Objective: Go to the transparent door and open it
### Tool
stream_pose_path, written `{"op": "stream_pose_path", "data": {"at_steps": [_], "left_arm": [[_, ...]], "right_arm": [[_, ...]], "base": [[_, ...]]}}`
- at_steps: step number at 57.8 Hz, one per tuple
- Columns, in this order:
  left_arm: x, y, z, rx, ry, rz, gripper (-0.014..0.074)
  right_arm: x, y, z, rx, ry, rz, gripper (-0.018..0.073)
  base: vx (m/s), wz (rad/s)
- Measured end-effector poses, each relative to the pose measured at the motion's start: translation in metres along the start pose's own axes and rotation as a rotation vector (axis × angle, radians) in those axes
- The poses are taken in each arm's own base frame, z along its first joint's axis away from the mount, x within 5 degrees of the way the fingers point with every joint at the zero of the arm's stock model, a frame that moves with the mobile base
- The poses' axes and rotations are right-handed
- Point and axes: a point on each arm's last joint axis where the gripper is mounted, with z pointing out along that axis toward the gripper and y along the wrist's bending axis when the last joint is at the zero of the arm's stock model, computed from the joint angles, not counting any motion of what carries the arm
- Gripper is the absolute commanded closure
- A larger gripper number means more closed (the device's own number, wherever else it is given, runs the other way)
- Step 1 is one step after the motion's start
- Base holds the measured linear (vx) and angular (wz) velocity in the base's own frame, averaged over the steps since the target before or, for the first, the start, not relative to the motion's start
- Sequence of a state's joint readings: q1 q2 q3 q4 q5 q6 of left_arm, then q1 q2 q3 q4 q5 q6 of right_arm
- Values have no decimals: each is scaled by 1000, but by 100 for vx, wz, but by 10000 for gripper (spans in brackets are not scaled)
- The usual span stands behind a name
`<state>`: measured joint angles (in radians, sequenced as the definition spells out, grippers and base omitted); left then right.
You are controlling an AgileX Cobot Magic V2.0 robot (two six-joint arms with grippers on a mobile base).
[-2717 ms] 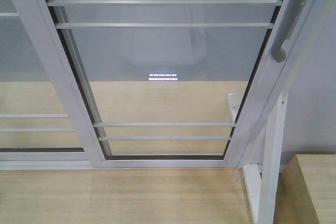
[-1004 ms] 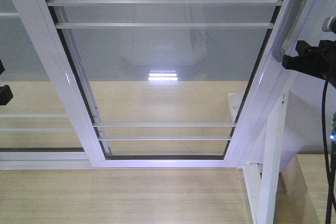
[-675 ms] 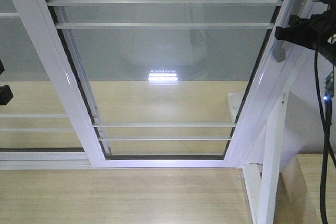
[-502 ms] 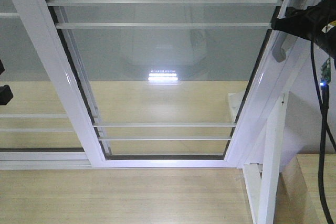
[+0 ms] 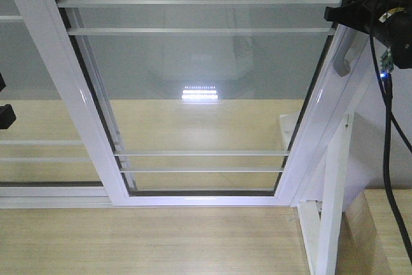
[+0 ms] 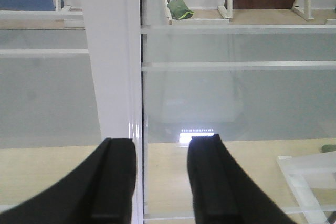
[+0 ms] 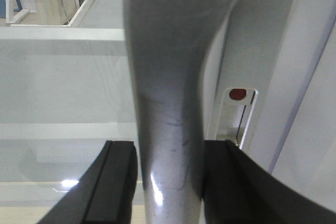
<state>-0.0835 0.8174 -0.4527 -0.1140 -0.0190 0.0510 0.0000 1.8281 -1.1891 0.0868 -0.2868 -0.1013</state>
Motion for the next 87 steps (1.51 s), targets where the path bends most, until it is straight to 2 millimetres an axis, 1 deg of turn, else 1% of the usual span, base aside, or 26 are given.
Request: {"op": "stream_pose_path", "data": {"at_steps": [15,32,43,56,87], "left_arm": [[0,0,0,0,0,0,207],[0,0,0,0,0,0,207],[0,0,0,0,0,0,207],[0,0,0,0,0,0,207],[0,0,0,0,3,0,207]], "right_arm": [[0,2,0,-5,5,4,253],[0,18,0,-37,6,8,253],[0,36,-1,-75,1,1,253],[1,62,-4,-136,-13,-19,253],[1,125,-19,-286,-42,-73,253]], "base": [[0,0],[0,0],[0,0],[0,0],[0,0]]}}
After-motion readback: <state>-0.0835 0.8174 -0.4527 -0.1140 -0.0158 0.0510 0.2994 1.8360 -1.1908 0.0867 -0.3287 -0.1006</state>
